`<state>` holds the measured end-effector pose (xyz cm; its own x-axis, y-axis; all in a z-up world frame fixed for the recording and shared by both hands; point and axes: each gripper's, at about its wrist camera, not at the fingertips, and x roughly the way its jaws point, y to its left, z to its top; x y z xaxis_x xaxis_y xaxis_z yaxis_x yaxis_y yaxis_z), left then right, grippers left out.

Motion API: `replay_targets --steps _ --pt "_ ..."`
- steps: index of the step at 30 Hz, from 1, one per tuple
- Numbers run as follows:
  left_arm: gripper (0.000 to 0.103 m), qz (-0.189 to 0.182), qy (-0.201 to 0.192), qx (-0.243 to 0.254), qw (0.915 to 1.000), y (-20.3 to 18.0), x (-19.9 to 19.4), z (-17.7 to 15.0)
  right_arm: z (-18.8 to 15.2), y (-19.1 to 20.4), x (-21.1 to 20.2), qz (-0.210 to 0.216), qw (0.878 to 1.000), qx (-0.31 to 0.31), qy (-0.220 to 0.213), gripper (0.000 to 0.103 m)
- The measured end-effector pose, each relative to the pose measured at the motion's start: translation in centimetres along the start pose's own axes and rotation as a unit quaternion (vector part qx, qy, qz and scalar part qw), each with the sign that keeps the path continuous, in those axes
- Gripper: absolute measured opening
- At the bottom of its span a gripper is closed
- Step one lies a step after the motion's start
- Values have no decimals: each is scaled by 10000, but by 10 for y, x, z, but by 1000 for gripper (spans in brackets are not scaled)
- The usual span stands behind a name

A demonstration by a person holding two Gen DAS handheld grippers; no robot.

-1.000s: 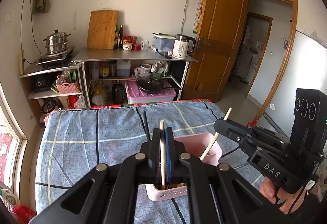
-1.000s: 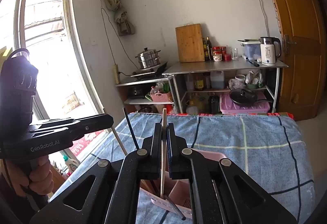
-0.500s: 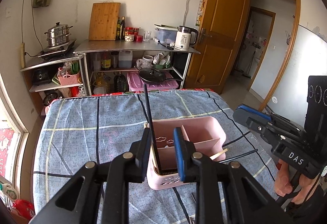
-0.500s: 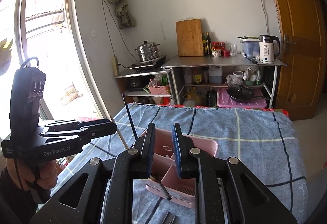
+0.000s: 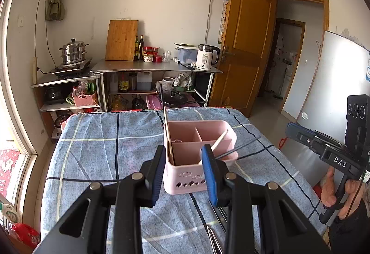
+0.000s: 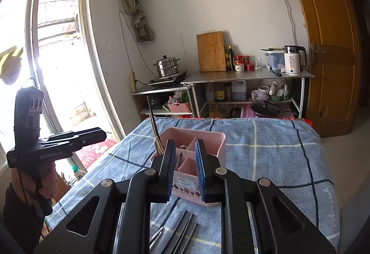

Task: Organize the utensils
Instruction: 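Open the left gripper over the basket while the right gripper releases its wooden chopstick, then move both grippers back down to the chopsticks lying on the cloth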

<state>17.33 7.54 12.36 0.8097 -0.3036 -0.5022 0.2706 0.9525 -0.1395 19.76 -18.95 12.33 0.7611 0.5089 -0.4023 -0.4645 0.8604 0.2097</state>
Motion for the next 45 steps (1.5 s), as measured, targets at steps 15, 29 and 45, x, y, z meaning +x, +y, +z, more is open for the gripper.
replay_targets --steps 15,29,45 --pt "35 -192 502 83 9985 -28 -6 -92 -78 -22 -36 -112 9977 484 451 18" --pt "35 -199 1306 190 9910 -36 31 -140 -110 -20 -23 -5 9943 653 838 18" --pt "35 -55 1998 526 9784 -53 70 -169 -122 -16 -7 122 9914 703 1094 18"
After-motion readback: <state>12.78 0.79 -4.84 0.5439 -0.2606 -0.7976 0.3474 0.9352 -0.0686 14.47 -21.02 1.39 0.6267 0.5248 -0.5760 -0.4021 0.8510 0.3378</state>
